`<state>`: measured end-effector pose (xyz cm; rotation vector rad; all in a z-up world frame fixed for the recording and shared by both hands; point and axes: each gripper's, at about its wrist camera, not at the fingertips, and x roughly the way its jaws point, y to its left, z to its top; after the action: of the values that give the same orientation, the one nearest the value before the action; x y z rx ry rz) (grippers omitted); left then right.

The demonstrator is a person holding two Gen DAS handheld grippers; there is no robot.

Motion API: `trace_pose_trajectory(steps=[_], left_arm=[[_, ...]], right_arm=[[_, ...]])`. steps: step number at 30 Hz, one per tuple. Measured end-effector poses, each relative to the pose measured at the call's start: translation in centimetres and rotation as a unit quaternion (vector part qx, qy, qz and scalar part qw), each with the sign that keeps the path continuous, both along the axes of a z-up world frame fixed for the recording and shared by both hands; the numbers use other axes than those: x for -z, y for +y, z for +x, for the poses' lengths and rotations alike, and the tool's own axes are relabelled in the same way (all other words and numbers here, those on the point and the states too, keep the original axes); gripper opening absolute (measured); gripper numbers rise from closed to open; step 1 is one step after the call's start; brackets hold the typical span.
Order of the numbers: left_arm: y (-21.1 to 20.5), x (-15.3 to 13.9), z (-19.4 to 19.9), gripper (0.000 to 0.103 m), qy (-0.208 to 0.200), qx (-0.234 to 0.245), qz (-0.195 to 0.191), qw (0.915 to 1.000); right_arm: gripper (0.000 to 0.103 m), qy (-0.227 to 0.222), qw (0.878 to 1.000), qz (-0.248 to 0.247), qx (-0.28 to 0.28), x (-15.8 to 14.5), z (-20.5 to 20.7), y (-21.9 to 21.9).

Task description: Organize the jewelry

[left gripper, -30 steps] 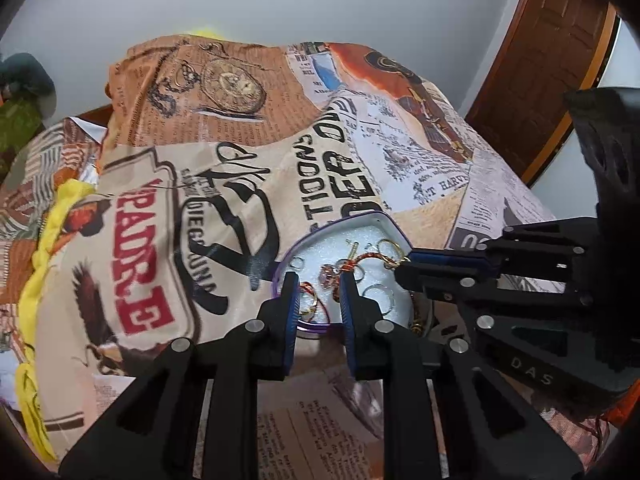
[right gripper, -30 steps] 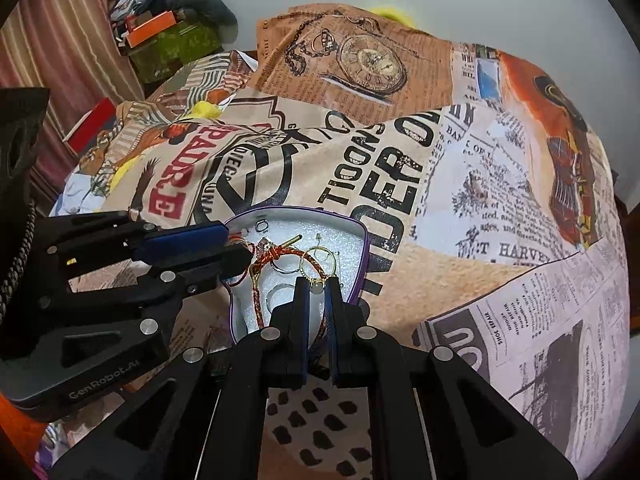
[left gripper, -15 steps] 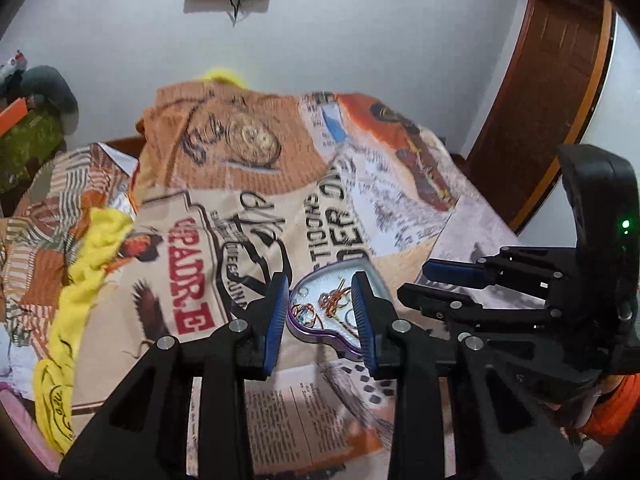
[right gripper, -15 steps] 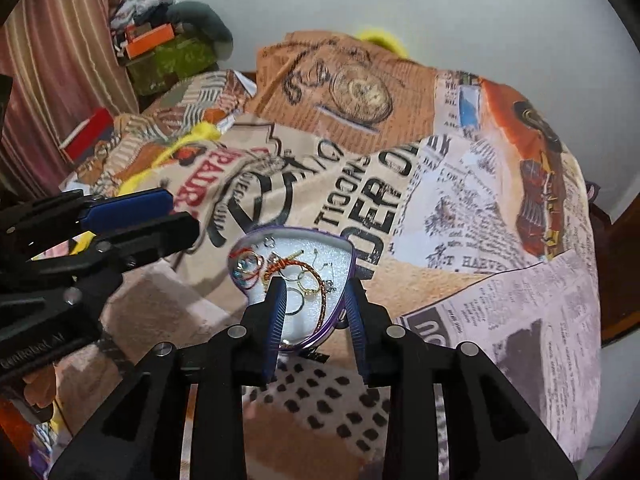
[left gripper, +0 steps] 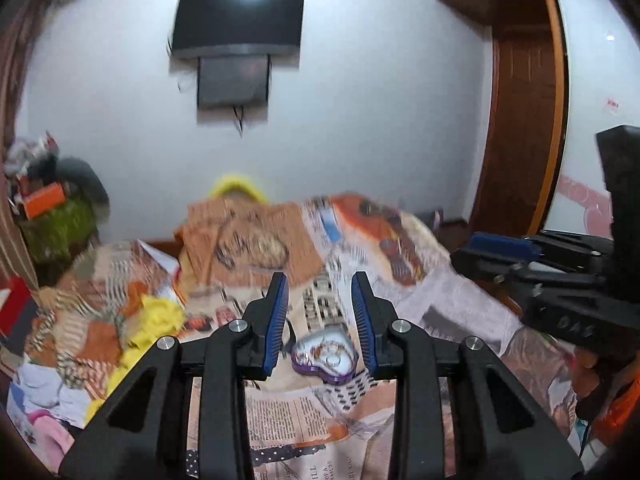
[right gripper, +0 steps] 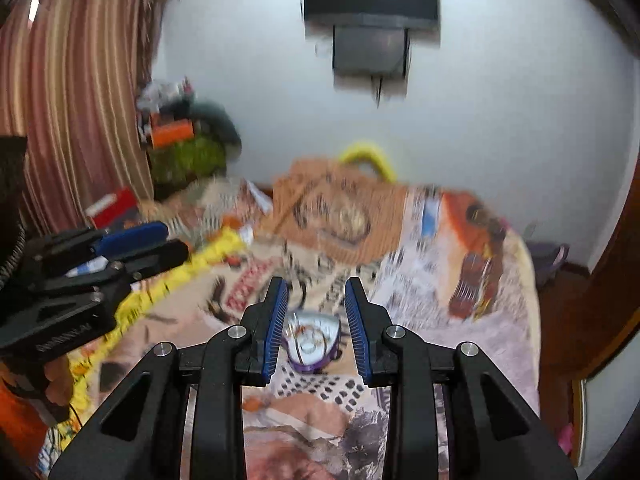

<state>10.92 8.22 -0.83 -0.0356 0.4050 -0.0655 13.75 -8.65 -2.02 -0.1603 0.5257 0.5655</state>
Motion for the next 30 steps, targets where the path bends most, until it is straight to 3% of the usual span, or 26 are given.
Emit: trace_pose_trajectory(steps=[2,5,8,10,13,14,15,21,30], left_arm=[[-0.9,-1.2,-2.4,0.034,-0.041,-0.023,0.018,0.9987],[-2.4,-2.4,-5.7,0.045,-0.093,-0.035,0.026,0.9947],[-3.6,-3.0,-8.0,0.048,-0.119,-0.034,0.025,0.992],[-4.3,-3.1,-9.2,0.058,-0.135,-0.045,0.03,0.9893],[-4.6,-3.0,-10.5,0.086,-0.154,-0.066,0.023,0.9856],[-4.6,-2.9,-10.8,0.096,-0.158,-0.072,0.015,0.9847],[-4.4,-2.9,-11.1,0.098,-0.162,-0.077,0.009,0.9837],[-4.4,-2.6,-12.4,0.102,-0.165,-0.101,0.014,0.9811],[-5.0,-1.3,-12.5,0.102,-0.144,-0.102,0.019,0.9841]], right_arm=[[0.027,-0.036,0.999,0.02,0.008,-1.6,-2.2,-0.9],[0.028,-0.089,0.995,0.046,0.021,-3.5,-5.8,-2.1],[0.038,-0.129,0.989,0.059,0.035,-4.6,-8.7,-2.8],[0.045,-0.147,0.986,0.068,0.041,-4.8,-10.0,-3.1],[0.06,-0.163,0.982,0.079,0.052,-4.8,-11.3,-3.3],[0.07,-0.166,0.981,0.083,0.058,-4.7,-11.4,-3.3],[0.079,-0.171,0.979,0.087,0.067,-4.5,-11.5,-3.3],[0.098,-0.187,0.973,0.078,0.111,-3.7,-12.2,-3.7],[0.101,-0.177,0.974,0.089,0.113,-3.2,-13.4,-4.7]])
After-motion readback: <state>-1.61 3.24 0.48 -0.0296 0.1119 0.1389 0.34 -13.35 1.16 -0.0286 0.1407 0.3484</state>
